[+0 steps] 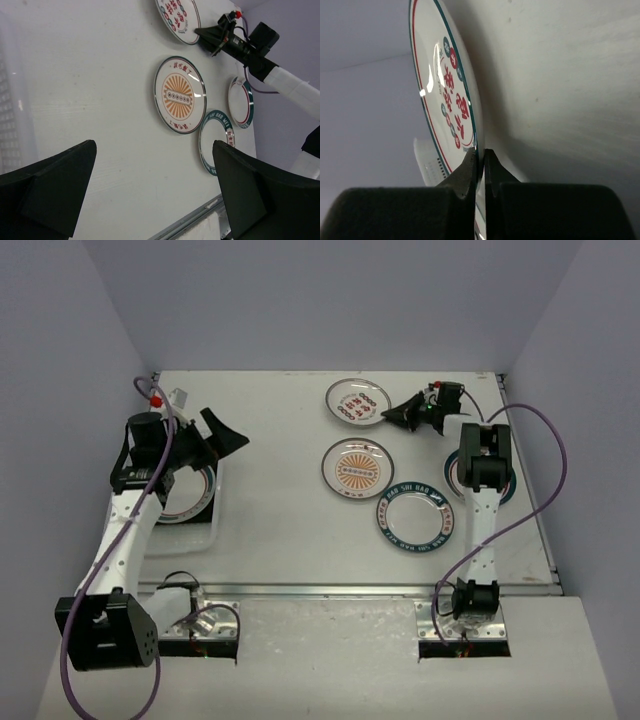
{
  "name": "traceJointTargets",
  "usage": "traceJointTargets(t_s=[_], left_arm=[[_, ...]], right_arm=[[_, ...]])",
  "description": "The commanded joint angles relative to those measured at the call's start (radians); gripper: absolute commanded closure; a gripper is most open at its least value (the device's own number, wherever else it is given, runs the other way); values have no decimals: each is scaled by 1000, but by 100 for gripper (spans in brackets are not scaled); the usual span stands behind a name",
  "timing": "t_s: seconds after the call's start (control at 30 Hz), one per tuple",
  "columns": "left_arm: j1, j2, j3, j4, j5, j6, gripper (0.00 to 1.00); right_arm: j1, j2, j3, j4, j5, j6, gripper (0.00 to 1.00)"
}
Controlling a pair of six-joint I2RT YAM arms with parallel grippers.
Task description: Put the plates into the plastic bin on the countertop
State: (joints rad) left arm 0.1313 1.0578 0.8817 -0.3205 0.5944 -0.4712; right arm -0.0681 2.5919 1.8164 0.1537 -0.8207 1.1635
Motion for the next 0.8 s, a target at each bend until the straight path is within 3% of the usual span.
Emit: traceJointTargets(t_s=[0.0,0.1,0.2,0.33,0.4,0.63,0.67,0.7,0.77], left_arm=[[-148,104,119,127,-59,-62,0],[-189,171,156,195,-70,-107,0],[-210,241,221,234,-67,-133,0],[-228,324,269,375,55,-186,0],[-251,347,289,362,41,-173,0],[-295,316,230,388,30,-168,5],[-295,307,218,390,27,-164,8],[-295,296,207,383,20,-158,19],[-295,282,195,355,0,-142,52]], right_arm=[[11,-214,-19,315,-116,157,100],[19,-287,-83,333,-149,139,100],[43,-416,-258,345,-188,97,100],[117,-636,-484,301,-179,-52,100],[146,-720,-599,314,-173,-83,100],[272,-872,-716,339,-131,-83,100],[277,-881,-719,338,-127,-85,100],[277,-888,-725,352,-132,-72,100],[281,-900,-735,363,-138,-59,100]])
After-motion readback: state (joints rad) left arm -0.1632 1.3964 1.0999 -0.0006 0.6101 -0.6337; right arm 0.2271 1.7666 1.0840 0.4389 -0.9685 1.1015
